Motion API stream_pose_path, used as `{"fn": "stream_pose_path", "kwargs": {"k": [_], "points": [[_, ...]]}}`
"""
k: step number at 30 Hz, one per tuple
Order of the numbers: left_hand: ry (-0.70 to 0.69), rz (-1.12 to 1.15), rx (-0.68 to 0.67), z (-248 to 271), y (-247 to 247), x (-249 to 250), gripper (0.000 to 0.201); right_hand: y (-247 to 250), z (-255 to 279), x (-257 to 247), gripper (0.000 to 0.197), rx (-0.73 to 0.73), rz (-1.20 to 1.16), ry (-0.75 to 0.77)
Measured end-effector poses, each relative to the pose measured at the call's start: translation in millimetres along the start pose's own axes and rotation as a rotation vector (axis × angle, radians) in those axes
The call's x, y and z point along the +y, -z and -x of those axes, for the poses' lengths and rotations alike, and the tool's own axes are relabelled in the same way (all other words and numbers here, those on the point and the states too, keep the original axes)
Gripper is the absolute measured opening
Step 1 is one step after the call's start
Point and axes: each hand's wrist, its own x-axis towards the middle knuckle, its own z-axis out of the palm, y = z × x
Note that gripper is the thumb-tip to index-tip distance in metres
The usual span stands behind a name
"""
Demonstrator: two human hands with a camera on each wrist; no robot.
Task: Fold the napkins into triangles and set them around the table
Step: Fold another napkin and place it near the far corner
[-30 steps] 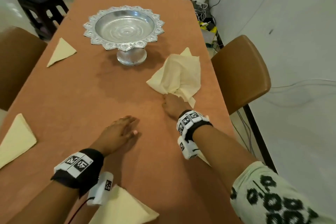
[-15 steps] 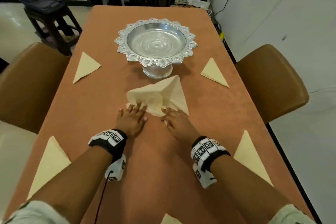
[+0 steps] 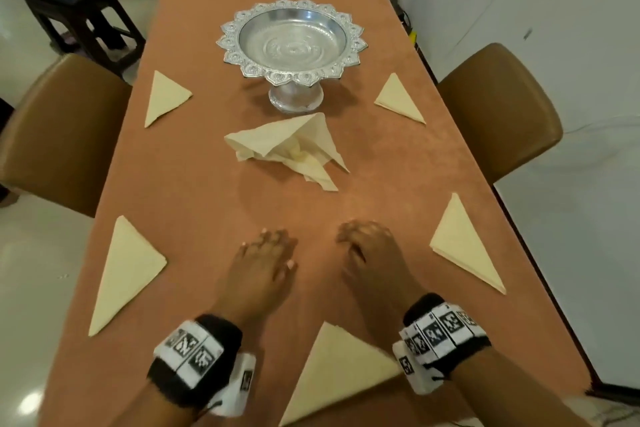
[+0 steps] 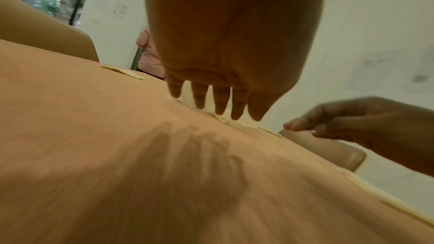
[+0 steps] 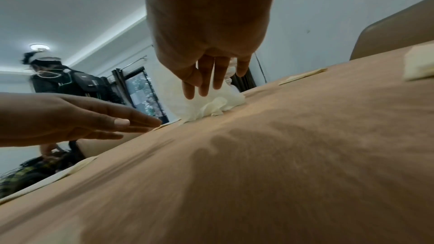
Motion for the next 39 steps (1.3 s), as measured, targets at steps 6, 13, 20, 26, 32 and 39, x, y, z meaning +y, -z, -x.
{"fn": "stream_pose_path", "kwargs": {"k": [6,13,20,26,32,39], "points": [[-0.172,-0.031,0.163,108,-63,33,0.041,3,98,5,0.027,-0.051,0.065,0.121],[-0.169,-0.143,0.235,175,-114,43,0.035,4,185,28,0.020,-0.035,0.194,0.409],[-0.084,-0.219,0.411,173,-124,43,0.031,-3,178,30,0.020,-0.061,0.473,0.491],[-0.260,-0.276,0.576,170,-136,41,0.022,11,191,27,0.028,-0.064,0.482,0.511],[-0.221,-0.220,0.546,188,-149,52,0.027,5,223,30,0.039,-0.049,0.431,0.306],[-0.117,-0.134,0.367,175,-147,73,0.046,-14,228,-5,0.042,-0.074,0.319,0.174]]}}
